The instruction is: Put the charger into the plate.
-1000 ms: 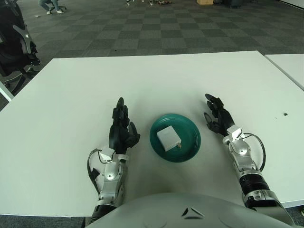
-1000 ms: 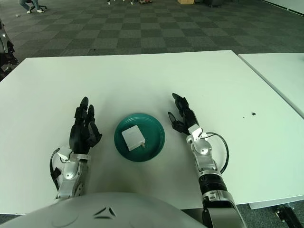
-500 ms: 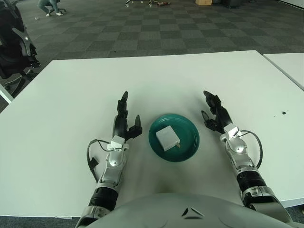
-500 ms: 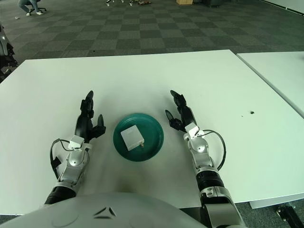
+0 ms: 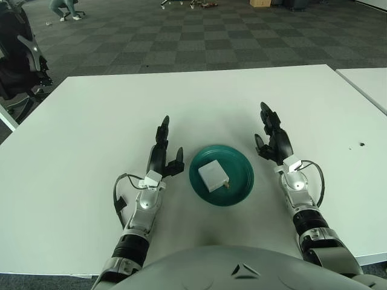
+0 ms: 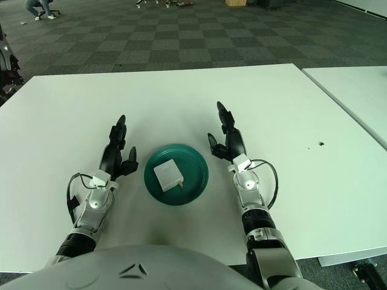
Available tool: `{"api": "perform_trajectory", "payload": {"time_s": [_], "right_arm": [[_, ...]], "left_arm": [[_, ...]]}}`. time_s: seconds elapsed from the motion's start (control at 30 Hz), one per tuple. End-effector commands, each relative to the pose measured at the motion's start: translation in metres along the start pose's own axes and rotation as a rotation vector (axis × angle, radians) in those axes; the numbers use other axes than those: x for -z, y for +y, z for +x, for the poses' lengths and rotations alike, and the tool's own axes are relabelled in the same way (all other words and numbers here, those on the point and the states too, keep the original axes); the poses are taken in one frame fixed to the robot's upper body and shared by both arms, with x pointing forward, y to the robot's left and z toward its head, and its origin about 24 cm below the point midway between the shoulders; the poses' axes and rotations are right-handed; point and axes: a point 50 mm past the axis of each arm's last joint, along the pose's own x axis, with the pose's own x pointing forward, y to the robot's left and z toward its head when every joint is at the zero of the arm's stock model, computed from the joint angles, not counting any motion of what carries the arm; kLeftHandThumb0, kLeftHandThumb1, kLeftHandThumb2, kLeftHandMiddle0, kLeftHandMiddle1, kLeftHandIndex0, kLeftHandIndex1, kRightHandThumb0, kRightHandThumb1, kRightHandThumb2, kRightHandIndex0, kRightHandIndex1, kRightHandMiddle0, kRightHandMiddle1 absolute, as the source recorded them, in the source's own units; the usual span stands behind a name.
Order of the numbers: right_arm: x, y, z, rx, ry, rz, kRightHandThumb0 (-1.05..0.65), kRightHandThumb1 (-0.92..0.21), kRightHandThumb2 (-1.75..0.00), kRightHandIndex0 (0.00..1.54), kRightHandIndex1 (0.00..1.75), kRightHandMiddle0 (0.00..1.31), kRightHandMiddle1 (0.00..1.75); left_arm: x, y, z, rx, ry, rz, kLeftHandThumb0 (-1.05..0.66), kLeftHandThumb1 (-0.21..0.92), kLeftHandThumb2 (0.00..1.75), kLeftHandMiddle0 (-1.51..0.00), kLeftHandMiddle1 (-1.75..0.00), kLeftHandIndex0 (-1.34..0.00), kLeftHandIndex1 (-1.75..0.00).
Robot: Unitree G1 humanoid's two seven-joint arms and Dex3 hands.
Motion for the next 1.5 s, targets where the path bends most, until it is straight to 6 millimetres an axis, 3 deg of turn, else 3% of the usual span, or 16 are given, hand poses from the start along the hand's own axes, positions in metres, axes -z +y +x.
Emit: {"api": "perform_trajectory", "payload": {"time_s": [0.0, 0.37, 0.53, 0.7, 0.9, 1.07, 1.2, 1.33, 1.47], "right_arm": [[0.055, 0.064, -0.101, 0.025, 0.399, 0.293, -0.95, -0.92, -0.68, 0.00, 0.00, 0.00, 0.01], [0.054, 0.067, -0.135, 0.041, 0.411, 0.399, -0.91, -0.92, -0.55, 0.00, 0.00, 0.00, 0.00], [0.052, 0.064, -0.135, 0.079, 0.395, 0.326, -0.92, -0.92, -0.55, 0.00, 0.00, 0.01, 0.01], [0.052, 0.062, -0.110, 0.042, 0.367, 0.300, -0.95, -0.92, -0.60, 0.00, 0.00, 0.03, 0.02], [0.047, 0.048, -0.135, 0.013, 0.407, 0.273, -0.95, -0.92, -0.63, 0.00, 0.00, 0.04, 0.03], [0.045, 0.046, -0.129, 0.010, 0.430, 0.259, -0.90, -0.92, -0.64, 0.01, 0.01, 0.07, 0.05], [0.041, 0.047, -0.111, 0.007, 0.420, 0.265, -0.86, -0.92, -0.64, 0.03, 0.01, 0.09, 0.07], [0.040, 0.043, -0.117, 0.012, 0.456, 0.272, -0.82, -0.92, -0.65, 0.05, 0.02, 0.10, 0.09], [0.039, 0.042, -0.118, 0.030, 0.508, 0.286, -0.79, -0.92, -0.67, 0.06, 0.00, 0.02, 0.25]], "left_arm": [[0.055, 0.009, -0.052, 0.036, 0.315, 0.024, -1.01, 0.92, 0.96, -0.06, -0.01, 0.00, -0.12], [0.058, 0.001, -0.054, 0.024, 0.349, -0.084, -0.97, 0.92, 1.01, -0.07, -0.01, 0.00, -0.14], [0.058, -0.004, -0.057, 0.004, 0.359, -0.139, -0.94, 0.92, 1.01, -0.12, -0.01, 0.00, -0.23], [0.049, -0.008, -0.066, -0.024, 0.337, -0.174, -0.92, 0.92, 0.98, -0.15, -0.02, 0.00, -0.31], [0.045, -0.009, -0.075, -0.061, 0.324, -0.215, -0.89, 0.92, 0.95, -0.18, -0.02, 0.00, -0.40], [0.044, -0.004, -0.081, -0.106, 0.298, -0.203, -0.89, 0.92, 0.92, -0.20, -0.02, 0.00, -0.45], [0.050, -0.004, -0.082, -0.122, 0.306, -0.190, -0.89, 0.92, 0.91, -0.22, -0.02, 0.00, -0.48], [0.049, -0.006, -0.082, -0.120, 0.297, -0.185, -0.89, 0.92, 0.91, -0.22, -0.02, 0.00, -0.49], [0.048, -0.009, -0.082, -0.110, 0.286, -0.183, -0.90, 0.92, 0.92, -0.21, -0.01, 0.00, -0.46]]}}
